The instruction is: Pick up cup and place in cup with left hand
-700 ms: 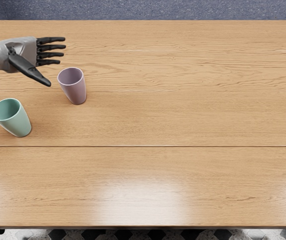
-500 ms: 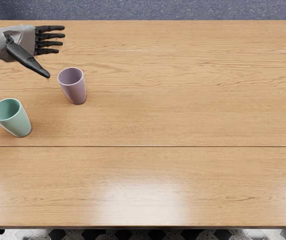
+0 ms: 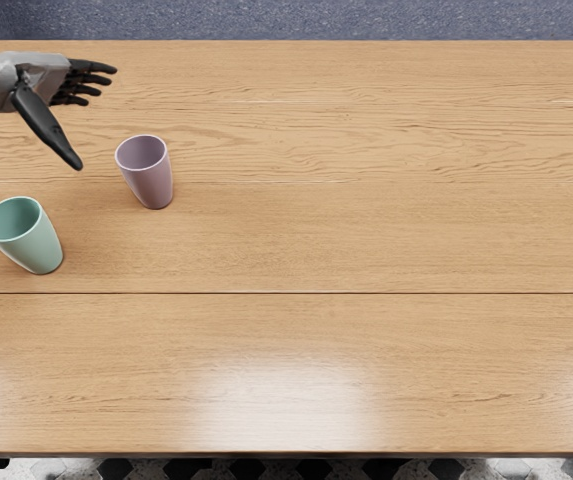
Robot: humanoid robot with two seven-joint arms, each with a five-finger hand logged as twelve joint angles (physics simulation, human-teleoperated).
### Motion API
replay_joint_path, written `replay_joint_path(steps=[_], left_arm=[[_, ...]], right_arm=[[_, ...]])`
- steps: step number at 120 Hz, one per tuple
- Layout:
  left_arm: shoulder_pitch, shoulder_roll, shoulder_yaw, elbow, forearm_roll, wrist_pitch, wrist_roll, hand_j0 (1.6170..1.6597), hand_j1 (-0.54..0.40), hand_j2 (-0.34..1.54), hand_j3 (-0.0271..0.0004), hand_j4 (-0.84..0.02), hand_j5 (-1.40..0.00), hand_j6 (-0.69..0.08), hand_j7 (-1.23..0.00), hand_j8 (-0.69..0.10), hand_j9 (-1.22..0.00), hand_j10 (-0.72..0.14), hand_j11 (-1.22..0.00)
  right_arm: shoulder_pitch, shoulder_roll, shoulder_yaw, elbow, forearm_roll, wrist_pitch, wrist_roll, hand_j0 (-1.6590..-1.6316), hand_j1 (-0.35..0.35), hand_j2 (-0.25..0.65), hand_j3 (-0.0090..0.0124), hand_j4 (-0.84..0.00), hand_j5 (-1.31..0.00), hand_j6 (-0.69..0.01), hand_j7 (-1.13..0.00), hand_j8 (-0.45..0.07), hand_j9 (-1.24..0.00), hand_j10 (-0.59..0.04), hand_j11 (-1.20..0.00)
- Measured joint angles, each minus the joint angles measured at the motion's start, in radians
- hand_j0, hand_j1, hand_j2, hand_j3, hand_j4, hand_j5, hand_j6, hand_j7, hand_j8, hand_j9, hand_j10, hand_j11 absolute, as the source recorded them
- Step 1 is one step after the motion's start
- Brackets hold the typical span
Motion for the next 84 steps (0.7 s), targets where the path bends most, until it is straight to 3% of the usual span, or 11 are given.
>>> replay_joint_path(steps=[5, 30, 64, 72, 84], left_arm=[[-0.038, -0.022, 0.042, 0.001, 0.01, 0.0, 0.006, 1.6581, 0.328, 0.0, 0.0, -0.021, -0.02, -0.022, -0.02, -0.021, -0.02, -0.02, -0.02], [-0.103, -0.126, 0.22, 0.002, 0.029, 0.0, 0.015, 1.6581, 0.327, 0.0, 0.0, -0.022, -0.02, -0.022, -0.02, -0.022, -0.02, -0.021, -0.02], [-0.149, -0.145, 0.268, 0.002, 0.03, 0.012, 0.014, 1.6581, 0.327, 0.0, 0.0, -0.022, -0.02, -0.023, -0.02, -0.022, -0.02, -0.021, -0.02], [-0.158, -0.159, 0.283, 0.003, 0.031, 0.047, 0.014, 1.6581, 0.327, 0.0, 0.0, -0.022, -0.02, -0.022, -0.02, -0.022, -0.02, -0.021, -0.02], [-0.184, -0.218, 0.356, 0.02, 0.031, 0.136, 0.013, 1.6581, 0.327, 0.0, 0.0, -0.021, -0.02, -0.022, -0.02, -0.022, -0.02, -0.021, -0.02]], right_arm=[[0.0, 0.0, 0.0, 0.0, 0.0, 0.0, 0.0, -1.6581, -0.349, 0.0, 0.0, 0.0, 0.0, 0.0, 0.0, 0.0, 0.0, 0.0, 0.0], [0.0, 0.0, 0.0, 0.0, 0.0, 0.0, 0.0, -1.6581, -0.349, 0.0, 0.0, 0.0, 0.0, -0.001, 0.0, 0.0, 0.0, 0.0, 0.0], [0.0, 0.0, 0.0, 0.0, 0.0, 0.0, 0.0, -1.6581, -0.349, 0.0, 0.0, 0.0, 0.0, -0.001, 0.0, 0.0, 0.0, 0.0, 0.0], [0.0, 0.0, 0.0, 0.0, 0.0, 0.0, 0.0, -1.6581, -0.349, 0.0, 0.0, 0.0, 0.0, 0.0, 0.0, 0.0, 0.0, 0.0, 0.0], [0.0, 0.0, 0.0, 0.0, 0.0, 0.001, 0.0, -1.6581, -0.349, 0.0, 0.0, 0.0, 0.0, 0.0, 0.0, 0.0, 0.0, 0.0, 0.0]])
